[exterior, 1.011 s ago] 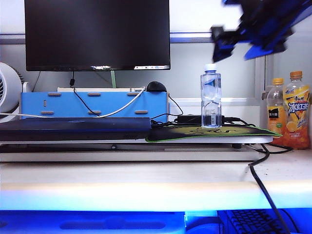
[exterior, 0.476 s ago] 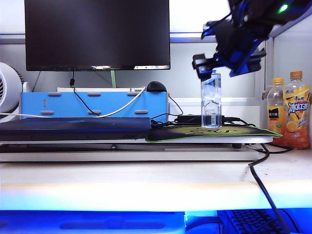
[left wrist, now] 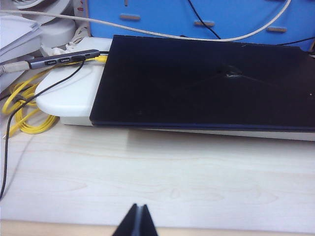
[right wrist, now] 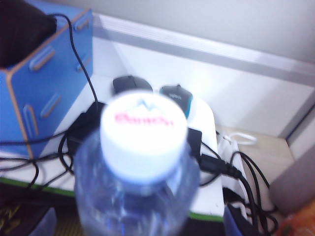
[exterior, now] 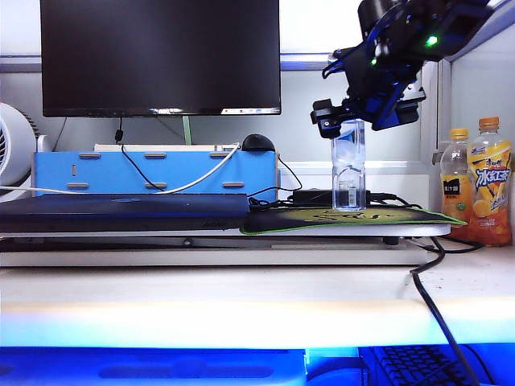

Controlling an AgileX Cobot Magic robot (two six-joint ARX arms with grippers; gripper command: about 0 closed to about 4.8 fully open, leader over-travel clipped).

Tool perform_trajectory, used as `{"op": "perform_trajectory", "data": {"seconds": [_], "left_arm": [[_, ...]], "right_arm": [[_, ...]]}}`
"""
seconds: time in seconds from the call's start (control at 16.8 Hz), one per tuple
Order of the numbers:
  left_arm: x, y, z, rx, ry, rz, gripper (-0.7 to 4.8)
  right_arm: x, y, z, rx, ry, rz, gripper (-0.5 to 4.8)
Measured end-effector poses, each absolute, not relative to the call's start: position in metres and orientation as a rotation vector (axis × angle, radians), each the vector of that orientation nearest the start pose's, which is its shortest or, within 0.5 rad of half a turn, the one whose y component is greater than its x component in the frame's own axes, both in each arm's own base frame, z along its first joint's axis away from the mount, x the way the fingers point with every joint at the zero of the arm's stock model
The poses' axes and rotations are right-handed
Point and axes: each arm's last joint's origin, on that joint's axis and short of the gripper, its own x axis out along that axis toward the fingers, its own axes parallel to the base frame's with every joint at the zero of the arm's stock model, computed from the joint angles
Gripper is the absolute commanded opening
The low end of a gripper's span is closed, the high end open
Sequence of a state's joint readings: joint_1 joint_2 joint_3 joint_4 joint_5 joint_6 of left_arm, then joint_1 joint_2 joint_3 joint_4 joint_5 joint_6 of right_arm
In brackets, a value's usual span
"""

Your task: Pick up the mineral water bottle and place it on the laptop.

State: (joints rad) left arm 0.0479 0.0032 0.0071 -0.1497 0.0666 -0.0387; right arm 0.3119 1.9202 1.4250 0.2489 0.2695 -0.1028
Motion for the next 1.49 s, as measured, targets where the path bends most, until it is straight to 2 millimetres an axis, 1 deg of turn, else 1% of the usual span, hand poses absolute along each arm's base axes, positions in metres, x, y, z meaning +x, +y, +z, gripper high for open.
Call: {"op": "perform_trajectory", "data": {"seconds": [0.18,0.3,0.36,0.48,0.59,0.65,0.71,0.77,0.89,0.95,1.19,1.31,1.37,1.49], "left_arm": [[0.096,0.003,0.151,-0.047,0.146,-0.016,-0.02],[0.096,0.003,0.151,-0.047,0.146,-0.016,-0.02],[0.096,0.003,0.151,-0.047,0.146,-0.016,-0.02],[0.096,0.003,0.151,-0.047,0.146,-0.016,-0.02],[0.096,0.003,0.151,-0.047,0.146,-0.016,-0.02],[0.096,0.003,0.151,-0.047,0.146,-0.016,-0.02],[0.096,0.003,0.151,-0.047,0.146,-0.016,-0.02],[0.096,0.003,0.151,-0.047,0.146,-0.016,-0.02],[0.096,0.003,0.151,-0.047,0.146,-0.016,-0.02],[0.096,0.003,0.151,-0.047,0.146,-0.016,-0.02],[0.096,0.003,0.151,-0.047,0.146,-0.016,-0.02],[0.096,0.003,0.151,-0.047,0.146,-0.016,-0.02],[0.096,0.003,0.151,-0.047,0.146,-0.016,-0.02],[0.096,0.003,0.151,-0.047,0.145,-0.016,-0.02]], "right_arm": [[0.441,0.131,0.257,-0.182,0.267,0.05,4.79],[0.447,0.131,0.25,-0.19,0.299,0.048,4.79],[0.454,0.132,0.245,-0.196,0.322,0.046,4.79],[0.458,0.133,0.24,-0.201,0.34,0.048,4.79],[0.458,0.133,0.239,-0.202,0.34,0.045,4.79],[0.458,0.133,0.24,-0.201,0.337,0.043,2.66],[0.458,0.133,0.24,-0.205,0.337,0.043,1.8],[0.459,0.133,0.24,-0.218,0.332,0.052,1.49],[0.459,0.134,0.24,-0.249,0.318,0.051,0.35],[0.459,0.134,0.24,-0.25,0.316,0.053,0.25],[0.459,0.134,0.241,-0.247,0.308,0.059,0.21],[0.458,0.133,0.245,-0.242,0.291,0.063,0.21],[0.456,0.133,0.253,-0.237,0.272,0.063,0.21],[0.448,0.131,0.289,-0.206,0.168,0.096,0.21]]}}
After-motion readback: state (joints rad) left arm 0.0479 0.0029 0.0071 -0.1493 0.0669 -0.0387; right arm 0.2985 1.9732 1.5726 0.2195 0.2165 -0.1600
